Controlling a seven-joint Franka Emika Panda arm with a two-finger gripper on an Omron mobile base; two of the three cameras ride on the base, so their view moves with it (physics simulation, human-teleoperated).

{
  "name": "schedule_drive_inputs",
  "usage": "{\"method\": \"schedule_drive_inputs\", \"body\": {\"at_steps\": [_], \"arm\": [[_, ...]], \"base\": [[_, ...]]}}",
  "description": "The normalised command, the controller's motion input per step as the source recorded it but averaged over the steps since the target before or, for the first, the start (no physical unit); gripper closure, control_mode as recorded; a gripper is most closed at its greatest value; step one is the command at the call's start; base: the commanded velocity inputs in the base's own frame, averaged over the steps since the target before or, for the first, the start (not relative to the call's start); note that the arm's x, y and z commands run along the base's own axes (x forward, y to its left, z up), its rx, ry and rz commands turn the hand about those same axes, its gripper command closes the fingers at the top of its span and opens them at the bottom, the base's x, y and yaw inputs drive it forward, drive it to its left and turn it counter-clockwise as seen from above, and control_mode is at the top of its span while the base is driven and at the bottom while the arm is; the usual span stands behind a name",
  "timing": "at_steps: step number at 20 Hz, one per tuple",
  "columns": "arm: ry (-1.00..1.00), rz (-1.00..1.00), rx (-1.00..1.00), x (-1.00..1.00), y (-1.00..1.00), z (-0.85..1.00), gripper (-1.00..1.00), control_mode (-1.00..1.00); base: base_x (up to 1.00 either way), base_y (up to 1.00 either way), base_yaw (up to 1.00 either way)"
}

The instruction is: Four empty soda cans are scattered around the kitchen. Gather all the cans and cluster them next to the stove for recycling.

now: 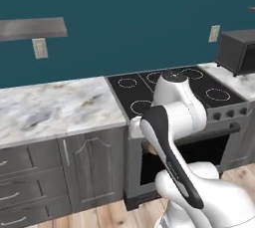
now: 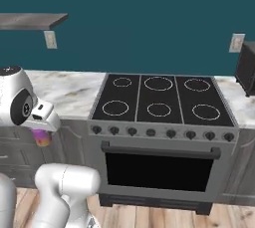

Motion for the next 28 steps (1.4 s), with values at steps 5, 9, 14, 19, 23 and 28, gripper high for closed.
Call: {"method": "schedule_drive_inputs", "body": {"at_steps": [5, 9, 14, 19, 23, 28], "arm": [[0.0, 0.0, 0.0, 0.0, 0.0, 0.0, 1.0, 1.0], [0.0, 0.0, 0.0, 0.0, 0.0, 0.0, 1.0, 1.0], [0.0, 0.0, 0.0, 0.0, 0.0, 0.0, 1.0, 1.0], [0.04, 0.01, 0.0, 0.6, 0.03, 0.0, 1.0, -1.0], [0.06, 0.0, 0.04, 1.0, -0.03, 0.0, 1.0, -1.0], [0.1, 0.0, 0.0, 1.0, -0.02, -0.16, 1.0, -1.0]], "base": [[0.39, 0.47, 0.09], [0.88, 0.12, 0.03], [0.93, -0.05, 0.06], [0.4, 0.03, 0.02], [0.0, 0.0, 0.0], [0.0, 0.0, 0.0]]}}
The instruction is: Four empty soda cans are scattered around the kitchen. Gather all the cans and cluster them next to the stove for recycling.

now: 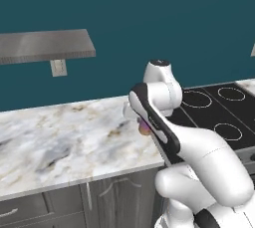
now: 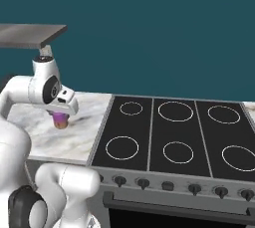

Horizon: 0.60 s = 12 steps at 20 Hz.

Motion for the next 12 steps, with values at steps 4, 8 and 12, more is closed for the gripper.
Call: {"method": "schedule_drive_inputs", "body": {"at_steps": [4, 8, 12], "arm": [[0.04, 0.0, -0.03, 0.85, -0.01, -0.35, 1.0, -1.0], [0.0, 0.0, -0.08, 0.7, -0.01, -0.5, 1.0, -1.0], [-0.01, 0.01, -0.05, 0.44, 0.0, -0.44, 1.0, -1.0]], "base": [[0.0, 0.0, 0.0], [0.0, 0.0, 0.0], [0.0, 0.0, 0.0]]}}
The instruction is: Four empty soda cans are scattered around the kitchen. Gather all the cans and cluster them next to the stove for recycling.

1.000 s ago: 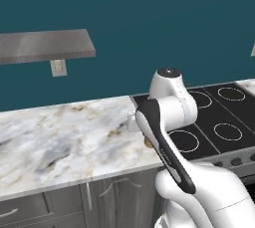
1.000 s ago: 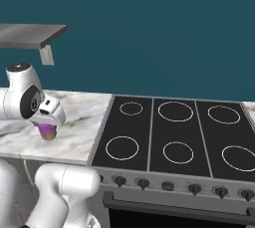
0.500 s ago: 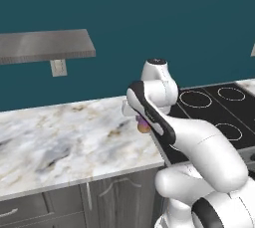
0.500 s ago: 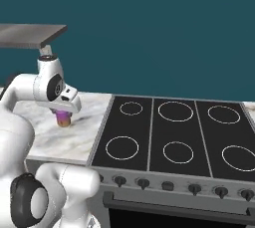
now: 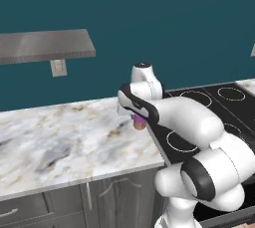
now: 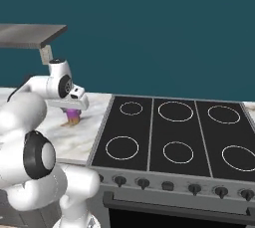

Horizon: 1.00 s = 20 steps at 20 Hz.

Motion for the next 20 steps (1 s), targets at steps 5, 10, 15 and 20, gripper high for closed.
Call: {"method": "schedule_drive_inputs", "body": {"at_steps": [5, 10, 15, 20], "arm": [[0.0, 0.01, 0.0, 0.07, -0.01, -0.11, 1.0, -1.0], [0.0, 0.0, 0.0, 0.35, -0.09, -0.44, 1.0, -1.0], [0.0, 0.0, 0.0, 0.27, -0.02, -0.67, 1.0, -1.0], [0.0, 0.0, -0.02, 0.18, 0.0, -0.56, 1.0, -1.0]], "base": [[0.0, 0.0, 0.0], [0.0, 0.0, 0.0], [0.0, 0.0, 0.0], [0.0, 0.0, 0.0]]}}
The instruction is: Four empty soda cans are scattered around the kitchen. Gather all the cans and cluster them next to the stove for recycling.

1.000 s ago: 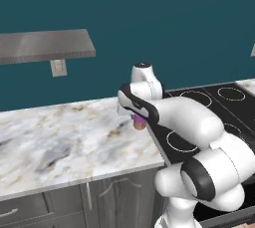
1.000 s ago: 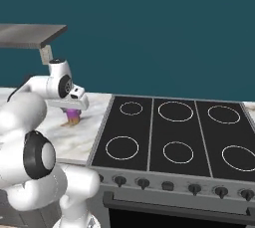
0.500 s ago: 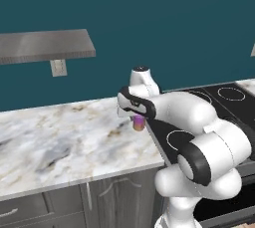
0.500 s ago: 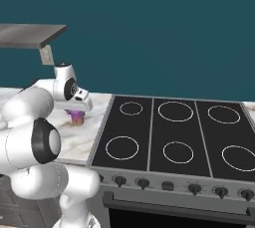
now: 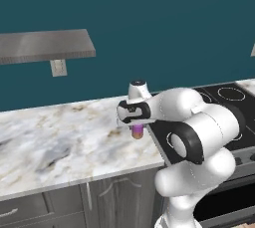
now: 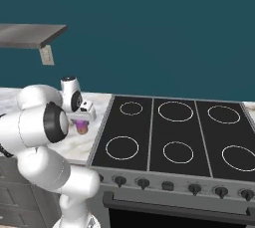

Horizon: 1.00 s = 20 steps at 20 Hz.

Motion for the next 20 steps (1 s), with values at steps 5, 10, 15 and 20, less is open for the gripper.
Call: {"method": "schedule_drive_inputs", "body": {"at_steps": [5, 10, 15, 20], "arm": [[0.0, 0.0, 0.0, 0.05, 0.0, -0.3, 1.0, -1.0], [0.01, 0.0, 0.0, 0.01, 0.0, -0.04, -1.0, -1.0], [0.0, 0.0, 0.01, 0.0, 0.0, 0.06, -1.0, -1.0], [0.0, 0.0, 0.0, 0.0, 0.0, 0.24, -1.0, -1.0]], "base": [[0.0, 0.0, 0.0], [0.0, 0.0, 0.0], [0.0, 0.0, 0.0], [0.0, 0.0, 0.0]]}}
